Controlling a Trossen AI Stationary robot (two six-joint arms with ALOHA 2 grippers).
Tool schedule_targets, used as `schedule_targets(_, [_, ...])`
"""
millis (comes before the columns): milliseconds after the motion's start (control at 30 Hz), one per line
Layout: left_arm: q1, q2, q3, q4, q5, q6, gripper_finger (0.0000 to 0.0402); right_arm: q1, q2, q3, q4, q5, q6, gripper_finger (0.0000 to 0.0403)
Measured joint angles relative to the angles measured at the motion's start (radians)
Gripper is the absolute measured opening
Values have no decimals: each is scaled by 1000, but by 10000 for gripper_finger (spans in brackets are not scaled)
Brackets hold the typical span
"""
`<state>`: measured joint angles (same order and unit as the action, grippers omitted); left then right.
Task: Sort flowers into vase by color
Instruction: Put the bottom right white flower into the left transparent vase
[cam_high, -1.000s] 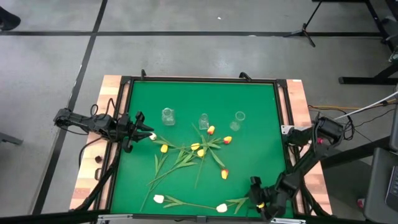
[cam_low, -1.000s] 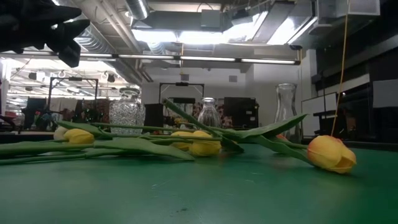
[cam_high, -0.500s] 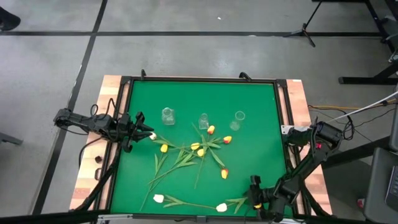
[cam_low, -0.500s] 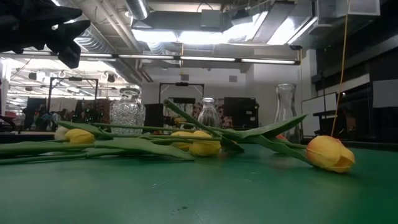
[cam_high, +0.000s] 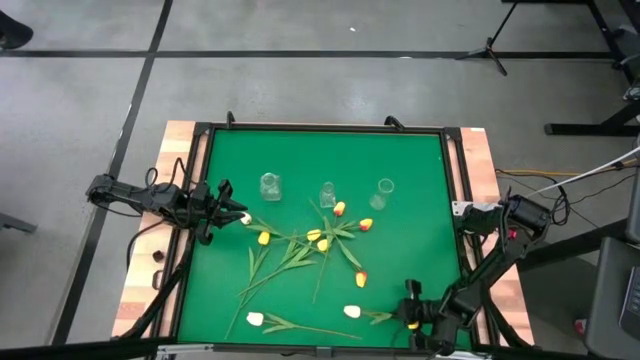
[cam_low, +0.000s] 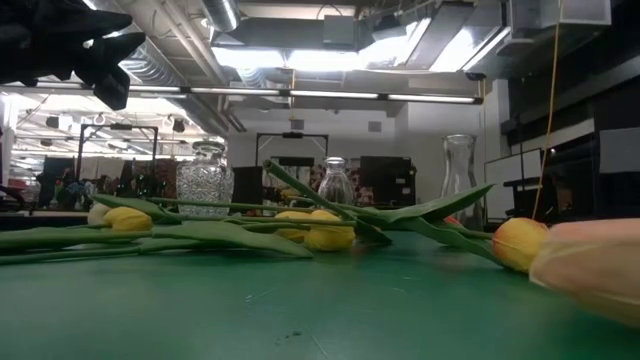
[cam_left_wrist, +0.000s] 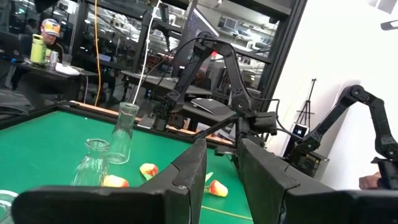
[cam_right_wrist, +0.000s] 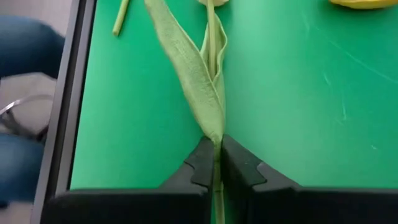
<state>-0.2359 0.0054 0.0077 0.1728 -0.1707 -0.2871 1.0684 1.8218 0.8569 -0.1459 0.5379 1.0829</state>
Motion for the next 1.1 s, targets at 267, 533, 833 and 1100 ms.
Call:
schedule_targets(267, [0, 0, 0, 0, 0, -97, 92, -3, 4, -4, 83, 220, 29, 15])
schedule_targets(533, [0, 0, 0, 0, 4, -106, 92, -1, -61, -3, 132, 506, -52, 11])
schedule_targets(833, [0, 0, 0, -1, 4, -106, 92, -17, -218, -16, 122, 940, -326, 11])
schedule_targets(1100, [0, 0, 0, -4, 4, -98, 92, -85, -335, -19, 64, 978, -370, 4])
